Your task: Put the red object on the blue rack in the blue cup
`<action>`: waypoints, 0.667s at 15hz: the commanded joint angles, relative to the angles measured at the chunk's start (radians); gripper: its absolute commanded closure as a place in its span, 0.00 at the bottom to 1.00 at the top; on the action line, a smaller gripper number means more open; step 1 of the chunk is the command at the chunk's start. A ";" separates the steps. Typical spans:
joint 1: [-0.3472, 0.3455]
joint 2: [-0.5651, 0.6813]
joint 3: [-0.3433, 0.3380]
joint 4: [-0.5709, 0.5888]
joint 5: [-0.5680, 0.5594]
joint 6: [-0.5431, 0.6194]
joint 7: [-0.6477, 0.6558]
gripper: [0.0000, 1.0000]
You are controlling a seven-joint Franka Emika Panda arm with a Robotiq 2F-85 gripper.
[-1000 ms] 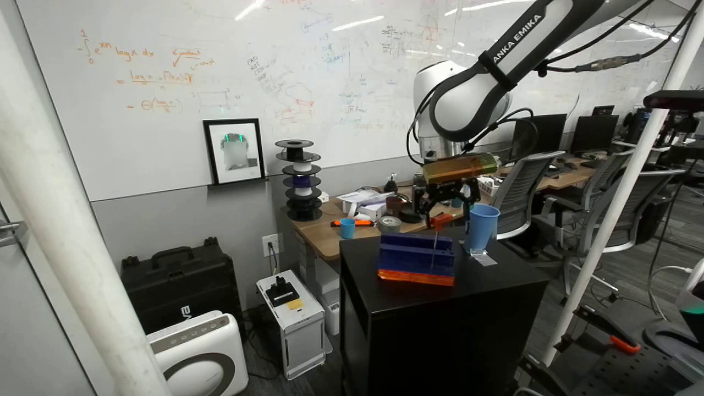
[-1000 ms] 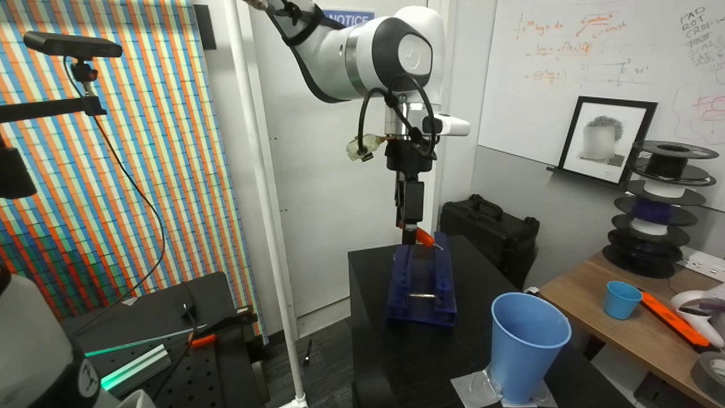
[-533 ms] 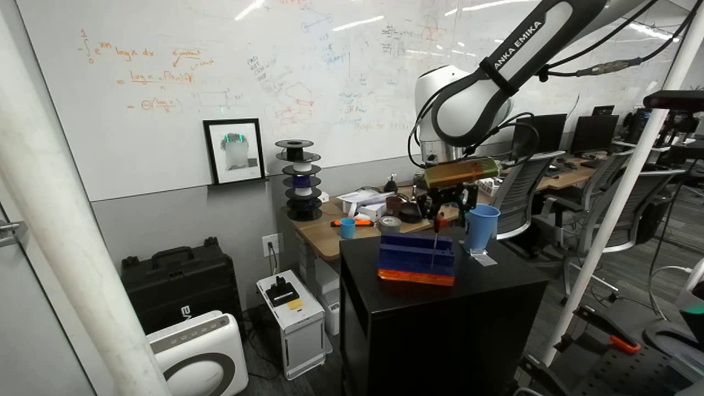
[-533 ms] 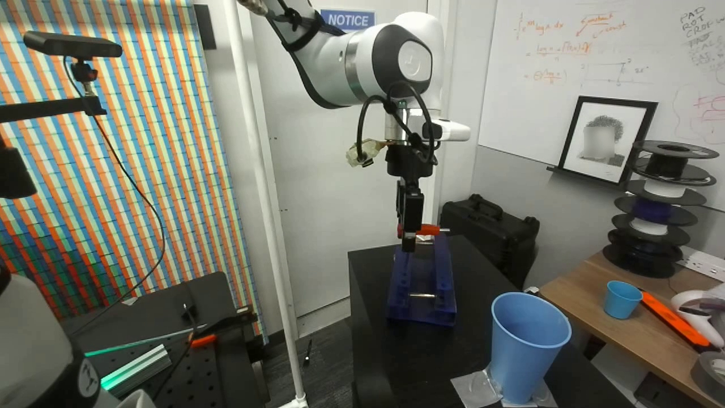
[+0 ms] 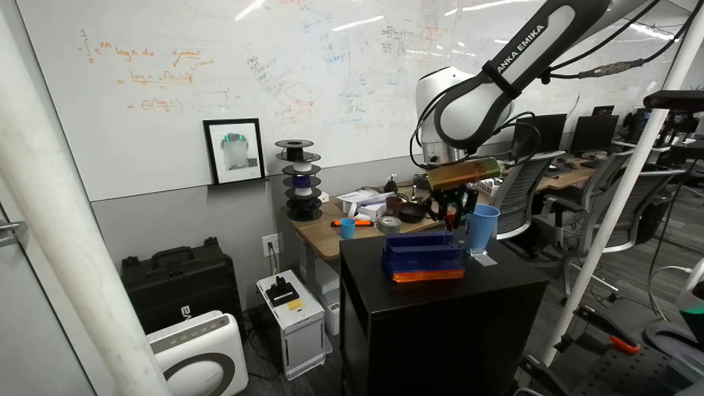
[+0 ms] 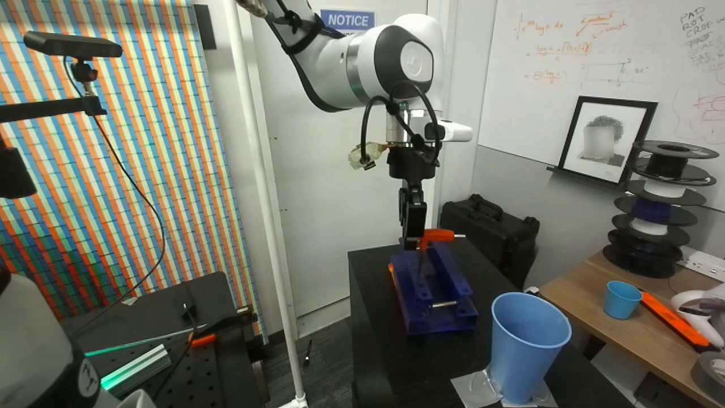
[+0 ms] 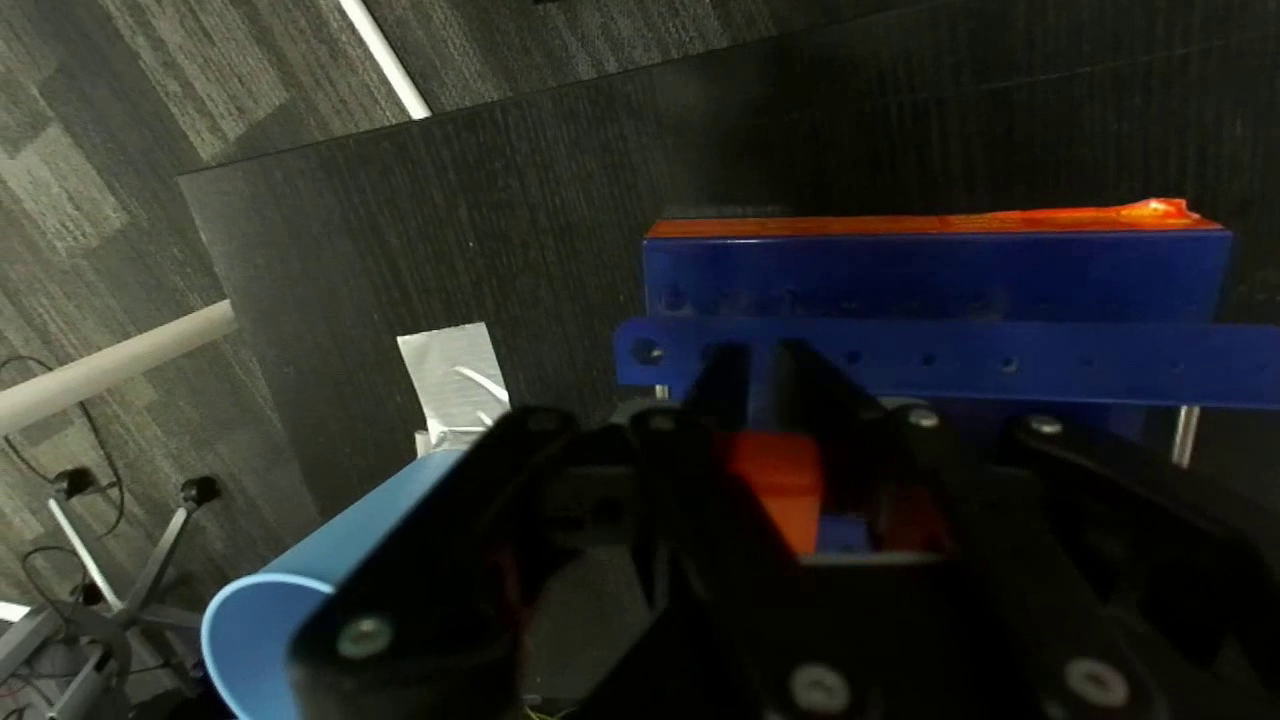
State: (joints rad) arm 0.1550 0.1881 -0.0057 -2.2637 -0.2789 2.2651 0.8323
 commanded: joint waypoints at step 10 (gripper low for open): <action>-0.006 -0.013 0.020 -0.003 -0.027 0.021 -0.092 0.50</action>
State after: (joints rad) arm 0.1536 0.1884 0.0064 -2.2638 -0.3012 2.2655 0.7698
